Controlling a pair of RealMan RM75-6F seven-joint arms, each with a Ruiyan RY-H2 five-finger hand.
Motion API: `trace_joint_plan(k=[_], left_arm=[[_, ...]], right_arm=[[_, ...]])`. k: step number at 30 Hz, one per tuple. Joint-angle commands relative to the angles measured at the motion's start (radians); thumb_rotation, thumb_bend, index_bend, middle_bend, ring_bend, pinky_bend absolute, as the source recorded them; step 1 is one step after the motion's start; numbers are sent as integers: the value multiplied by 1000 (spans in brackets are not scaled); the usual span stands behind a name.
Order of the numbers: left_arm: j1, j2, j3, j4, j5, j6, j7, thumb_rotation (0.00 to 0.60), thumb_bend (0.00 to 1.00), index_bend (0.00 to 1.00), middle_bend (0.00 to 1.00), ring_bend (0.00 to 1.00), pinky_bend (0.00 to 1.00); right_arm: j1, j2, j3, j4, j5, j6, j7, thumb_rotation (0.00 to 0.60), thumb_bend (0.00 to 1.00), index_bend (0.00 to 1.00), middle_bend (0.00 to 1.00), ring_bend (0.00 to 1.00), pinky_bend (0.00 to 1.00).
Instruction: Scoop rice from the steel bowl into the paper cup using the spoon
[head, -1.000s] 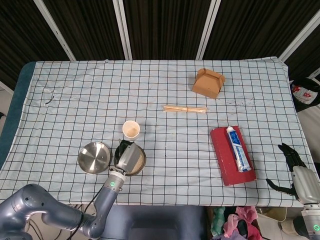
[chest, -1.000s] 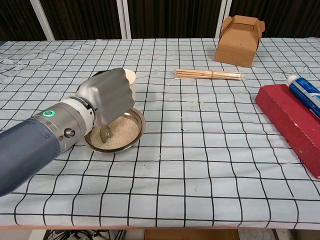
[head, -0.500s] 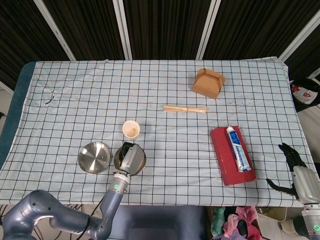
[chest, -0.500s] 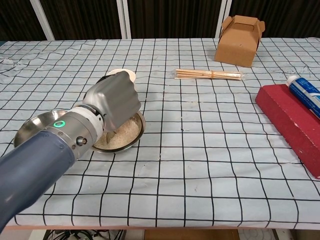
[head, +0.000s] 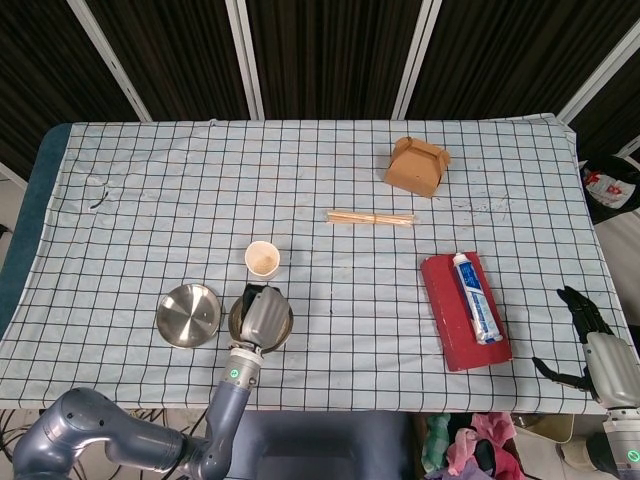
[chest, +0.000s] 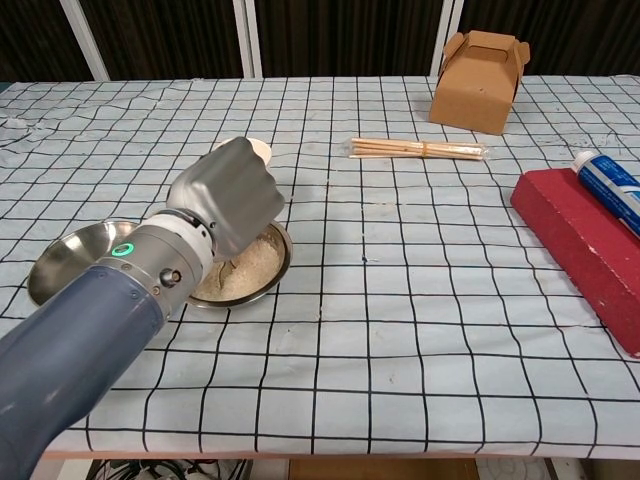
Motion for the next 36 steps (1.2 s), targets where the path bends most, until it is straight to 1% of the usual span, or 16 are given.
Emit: trace_joint_plan(k=[1,9,22,36], left_arm=[[6,-7,-13,4,6,2,-15,600,497,800,1000,1000,1000],[22,-14,-29,9,14,-5,-46,600,498,800,1000,1000,1000],[53,-7,-58,-12,39,-5,-119,600,497,801,1000,1000,1000],[82,34,-80,-73,75,4,-183,600,498,800,1000,1000,1000]], right_arm=[[0,0,0,-1,0,0,2,600,163,0,0,0,176],[-1,1,0,-1,1,0,3,600,162,0,0,0,176],[-1,0,0,-3,1,0,1,600,163,0,0,0,176],[-1,0,0,-2,2,-1,-1,600,162,0,0,0,176]])
